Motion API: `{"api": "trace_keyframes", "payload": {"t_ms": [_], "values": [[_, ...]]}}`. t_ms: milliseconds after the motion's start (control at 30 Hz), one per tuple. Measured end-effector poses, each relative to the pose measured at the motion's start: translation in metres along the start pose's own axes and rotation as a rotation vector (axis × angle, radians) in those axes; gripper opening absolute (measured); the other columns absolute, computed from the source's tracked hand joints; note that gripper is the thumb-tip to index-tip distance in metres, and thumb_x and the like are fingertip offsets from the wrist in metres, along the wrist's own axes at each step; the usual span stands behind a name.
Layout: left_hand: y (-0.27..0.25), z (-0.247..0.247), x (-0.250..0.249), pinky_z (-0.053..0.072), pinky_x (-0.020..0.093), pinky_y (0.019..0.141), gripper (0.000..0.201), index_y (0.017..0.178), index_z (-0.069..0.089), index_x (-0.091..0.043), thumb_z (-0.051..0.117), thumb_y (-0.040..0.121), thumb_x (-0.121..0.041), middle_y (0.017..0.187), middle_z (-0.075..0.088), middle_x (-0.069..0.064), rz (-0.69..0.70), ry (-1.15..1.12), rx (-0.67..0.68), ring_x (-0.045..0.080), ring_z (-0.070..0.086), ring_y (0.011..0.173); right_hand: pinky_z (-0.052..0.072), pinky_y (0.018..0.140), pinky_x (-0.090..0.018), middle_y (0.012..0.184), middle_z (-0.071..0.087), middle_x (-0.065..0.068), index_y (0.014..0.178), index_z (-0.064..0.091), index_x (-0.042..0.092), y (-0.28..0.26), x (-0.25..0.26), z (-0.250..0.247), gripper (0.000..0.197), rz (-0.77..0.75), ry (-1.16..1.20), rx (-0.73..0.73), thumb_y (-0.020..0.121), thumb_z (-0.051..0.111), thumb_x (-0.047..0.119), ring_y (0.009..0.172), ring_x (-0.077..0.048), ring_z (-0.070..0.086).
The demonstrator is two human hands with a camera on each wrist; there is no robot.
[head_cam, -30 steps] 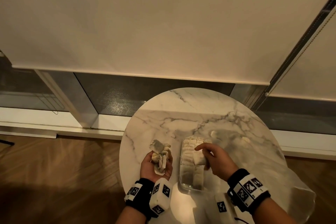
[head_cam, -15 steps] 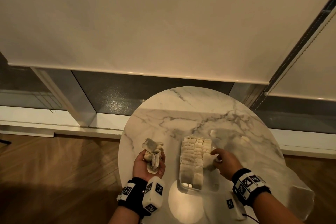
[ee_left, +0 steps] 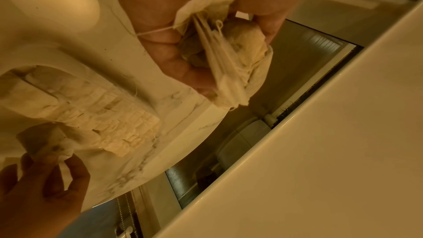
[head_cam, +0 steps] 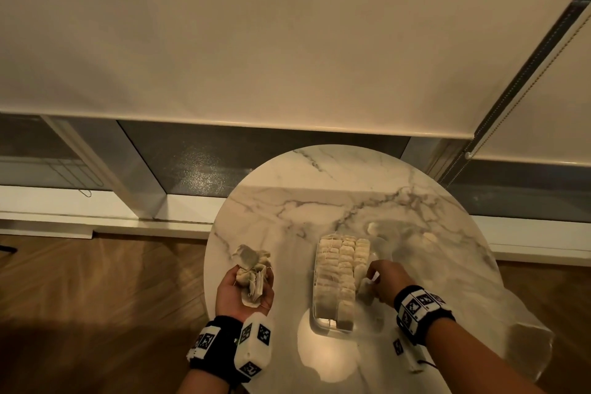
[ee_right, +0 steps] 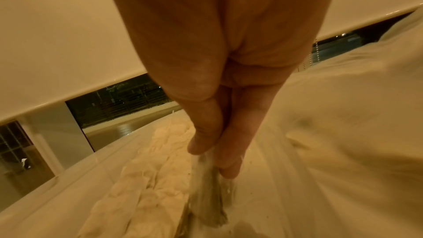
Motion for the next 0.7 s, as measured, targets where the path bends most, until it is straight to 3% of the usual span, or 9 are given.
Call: {"api": "trace_keyframes", "payload": {"t_ms": [167,267,300,367,467,600,700], "values": [[0.0,0.001,0.005,0.055,0.03,0.046,0.093,0.115,0.063,-0.004,0.092,0.027,-0.003,0.085,0.07,0.011,0.027,0.023,-0.045,0.027,0.07,0.068,0.055,0.07,-0.022,0.097,0.07,-0.002,0.094,0.075,0.022,0.009,0.0,0.002,0.01,-0.009,-0.079,0.055,0.088,0.069,0.018,0.083,-0.015,0.067],[-0.001,0.004,0.01,0.055,0.031,0.043,0.058,0.113,0.062,-0.003,0.079,0.059,-0.014,0.078,0.07,0.013,0.033,0.029,-0.105,0.027,0.07,0.063,0.061,0.065,-0.026,0.093,0.072,-0.002,0.096,0.078,0.018,0.012,-0.001,0.009,0.011,0.02,-0.043,0.183,0.086,0.072,0.019,0.078,-0.019,0.071],[-0.001,0.005,0.012,0.055,0.032,0.043,0.053,0.112,0.062,-0.003,0.075,0.062,-0.016,0.077,0.07,0.014,0.028,0.023,-0.107,0.028,0.07,0.062,0.062,0.063,-0.027,0.093,0.072,-0.003,0.096,0.078,0.017,0.013,-0.001,0.01,0.012,0.029,-0.045,0.217,0.086,0.073,0.018,0.078,-0.019,0.072],[0.004,0.004,0.014,0.056,0.034,0.044,0.067,0.111,0.063,-0.002,0.085,0.048,-0.006,0.08,0.07,0.015,0.019,0.025,-0.098,0.028,0.07,0.064,0.06,0.06,-0.023,0.093,0.073,-0.003,0.096,0.078,0.018,0.017,-0.002,0.012,0.012,0.031,-0.06,0.242,0.085,0.074,0.018,0.077,-0.017,0.072],[0.009,0.004,0.018,0.056,0.034,0.045,0.084,0.113,0.062,-0.004,0.09,0.034,0.0,0.081,0.07,0.013,0.012,0.021,-0.08,0.027,0.071,0.064,0.054,0.053,-0.019,0.089,0.072,-0.002,0.091,0.078,0.019,0.025,-0.001,0.01,0.009,0.011,-0.071,0.167,0.086,0.072,0.015,0.067,-0.014,0.068],[0.015,0.005,0.019,0.056,0.032,0.045,0.1,0.117,0.06,-0.006,0.093,0.023,0.0,0.082,0.07,0.013,0.018,0.023,-0.076,0.026,0.071,0.065,0.056,0.06,-0.024,0.081,0.067,0.0,0.088,0.074,0.016,0.031,0.005,0.008,0.014,-0.013,-0.063,0.095,0.087,0.064,0.007,0.065,-0.014,0.065],[0.015,0.01,0.023,0.056,0.031,0.045,0.102,0.119,0.06,-0.005,0.092,0.023,0.002,0.083,0.069,0.013,0.025,0.022,-0.068,0.026,0.07,0.065,0.054,0.068,-0.024,0.088,0.067,-0.003,0.09,0.073,0.015,0.035,0.006,0.007,0.017,-0.033,-0.075,0.075,0.085,0.061,0.004,0.076,-0.016,0.065]]}}
Point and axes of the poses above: each hand's wrist, its own y-axis towards the middle knuckle, its own z-axis out of the palm, x = y × z, the point moved 6 cm from there along y, towards the middle knuckle
